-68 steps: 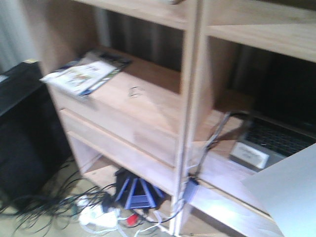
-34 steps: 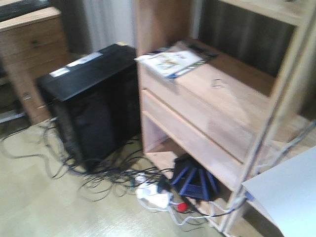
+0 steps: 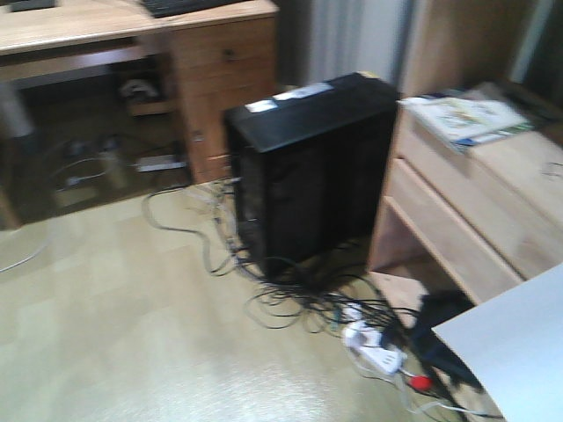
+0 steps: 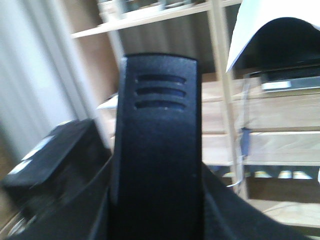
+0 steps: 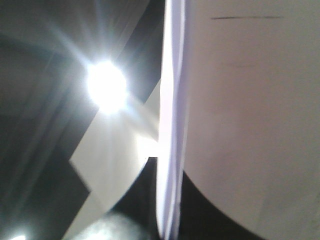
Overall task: Grab stapler and paper to desk for stapling
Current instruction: 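Turn the base toward the wooden desk holding stapler and paper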
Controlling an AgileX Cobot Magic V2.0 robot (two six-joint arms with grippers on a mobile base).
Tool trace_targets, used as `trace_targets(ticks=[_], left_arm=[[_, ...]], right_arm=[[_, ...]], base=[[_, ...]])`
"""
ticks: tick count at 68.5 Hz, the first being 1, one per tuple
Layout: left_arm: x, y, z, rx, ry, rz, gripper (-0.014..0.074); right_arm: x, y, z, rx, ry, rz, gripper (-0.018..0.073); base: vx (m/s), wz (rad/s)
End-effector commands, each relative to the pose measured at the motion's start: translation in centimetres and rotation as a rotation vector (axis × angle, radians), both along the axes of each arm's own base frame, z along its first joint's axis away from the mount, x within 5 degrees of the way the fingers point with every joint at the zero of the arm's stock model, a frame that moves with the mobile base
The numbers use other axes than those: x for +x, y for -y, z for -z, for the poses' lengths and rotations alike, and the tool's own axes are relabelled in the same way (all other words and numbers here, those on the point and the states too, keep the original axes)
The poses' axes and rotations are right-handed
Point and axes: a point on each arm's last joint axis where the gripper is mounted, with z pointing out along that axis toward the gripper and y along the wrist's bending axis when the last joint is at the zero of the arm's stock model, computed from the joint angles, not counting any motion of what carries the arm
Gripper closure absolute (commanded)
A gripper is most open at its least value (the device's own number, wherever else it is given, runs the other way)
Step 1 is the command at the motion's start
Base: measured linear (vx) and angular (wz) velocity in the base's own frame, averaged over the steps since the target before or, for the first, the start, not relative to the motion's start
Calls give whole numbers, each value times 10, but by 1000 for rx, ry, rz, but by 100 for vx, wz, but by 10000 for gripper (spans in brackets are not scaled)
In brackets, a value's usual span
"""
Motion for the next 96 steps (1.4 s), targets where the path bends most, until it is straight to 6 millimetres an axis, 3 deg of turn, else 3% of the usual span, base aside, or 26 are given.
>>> trace_targets(ticks=[1, 40, 96], left_arm=[[1, 0, -17, -101, 65, -3, 603], [1, 0, -17, -101, 65, -4, 603], [1, 0, -17, -101, 65, -4, 603]], right_arm=[[-4, -1, -11, -10, 59, 5, 564], [-4, -1, -11, -10, 59, 4, 564], [-4, -1, -11, -10, 59, 4, 564]], base=[[-6, 65], [3, 54], [19, 20]])
